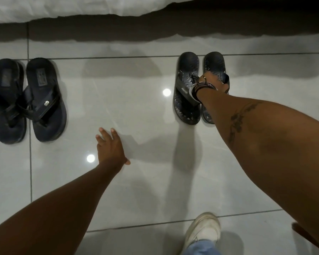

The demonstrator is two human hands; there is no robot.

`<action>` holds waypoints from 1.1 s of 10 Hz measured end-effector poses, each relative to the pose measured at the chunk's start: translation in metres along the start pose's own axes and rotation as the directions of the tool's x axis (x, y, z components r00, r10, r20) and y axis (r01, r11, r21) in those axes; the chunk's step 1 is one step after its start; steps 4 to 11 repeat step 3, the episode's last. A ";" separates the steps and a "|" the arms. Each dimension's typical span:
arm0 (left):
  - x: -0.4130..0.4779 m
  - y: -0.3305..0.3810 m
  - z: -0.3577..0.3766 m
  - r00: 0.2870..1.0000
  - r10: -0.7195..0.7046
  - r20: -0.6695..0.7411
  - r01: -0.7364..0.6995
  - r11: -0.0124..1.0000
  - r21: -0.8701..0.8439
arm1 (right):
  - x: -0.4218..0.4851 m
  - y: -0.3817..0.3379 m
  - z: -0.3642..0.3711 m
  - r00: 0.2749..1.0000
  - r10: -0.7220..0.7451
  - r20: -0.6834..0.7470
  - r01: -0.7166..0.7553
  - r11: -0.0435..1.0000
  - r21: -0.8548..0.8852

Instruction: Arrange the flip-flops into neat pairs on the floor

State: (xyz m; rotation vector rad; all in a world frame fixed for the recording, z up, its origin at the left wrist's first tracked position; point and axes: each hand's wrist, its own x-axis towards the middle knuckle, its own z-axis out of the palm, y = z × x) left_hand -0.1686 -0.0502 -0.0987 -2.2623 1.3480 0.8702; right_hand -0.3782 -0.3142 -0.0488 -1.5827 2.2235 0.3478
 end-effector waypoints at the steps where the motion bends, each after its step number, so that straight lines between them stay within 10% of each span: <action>1: -0.005 0.002 -0.002 0.999 0.001 0.034 0.000 1.000 -0.011 | -0.001 0.005 0.003 1.000 -0.006 -0.005 0.006 0.999 -0.038; 11: -0.027 -0.004 -0.031 0.999 0.019 0.040 -0.019 1.000 0.006 | -0.029 0.010 -0.015 0.995 0.000 -0.097 0.000 1.000 -0.005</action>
